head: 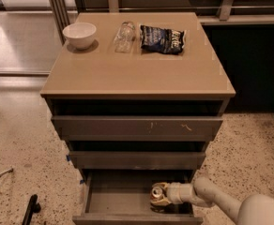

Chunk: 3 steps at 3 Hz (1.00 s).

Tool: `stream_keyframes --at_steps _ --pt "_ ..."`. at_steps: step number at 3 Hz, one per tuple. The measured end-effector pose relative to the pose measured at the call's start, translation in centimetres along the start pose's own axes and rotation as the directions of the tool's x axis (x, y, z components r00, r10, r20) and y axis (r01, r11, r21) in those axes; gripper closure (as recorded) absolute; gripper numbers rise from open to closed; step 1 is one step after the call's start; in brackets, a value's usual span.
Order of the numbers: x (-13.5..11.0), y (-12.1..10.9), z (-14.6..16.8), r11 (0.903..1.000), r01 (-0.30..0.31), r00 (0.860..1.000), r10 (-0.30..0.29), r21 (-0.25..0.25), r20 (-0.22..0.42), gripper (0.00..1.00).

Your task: Pick coke can from bottom drawer and place on counter

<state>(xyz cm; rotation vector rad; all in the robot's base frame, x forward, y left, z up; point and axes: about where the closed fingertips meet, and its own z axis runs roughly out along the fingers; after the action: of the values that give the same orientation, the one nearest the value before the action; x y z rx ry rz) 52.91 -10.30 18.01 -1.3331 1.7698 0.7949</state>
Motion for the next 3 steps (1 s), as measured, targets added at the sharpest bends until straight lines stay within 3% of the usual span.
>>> stream_keyframes --at_steps 1,2,3 --pt "0.0 0.0 0.0 1.0 0.0 1.0 0.0 0.0 0.0 0.89" --pt "-0.3 0.2 0.0 1.0 0.001 1.0 -0.001 -0.004 0.003 1.0" --pt "-2.4 1.0 -1.4 0.9996 0.01 1.0 -0.01 -0.025 -0.003 1.0"
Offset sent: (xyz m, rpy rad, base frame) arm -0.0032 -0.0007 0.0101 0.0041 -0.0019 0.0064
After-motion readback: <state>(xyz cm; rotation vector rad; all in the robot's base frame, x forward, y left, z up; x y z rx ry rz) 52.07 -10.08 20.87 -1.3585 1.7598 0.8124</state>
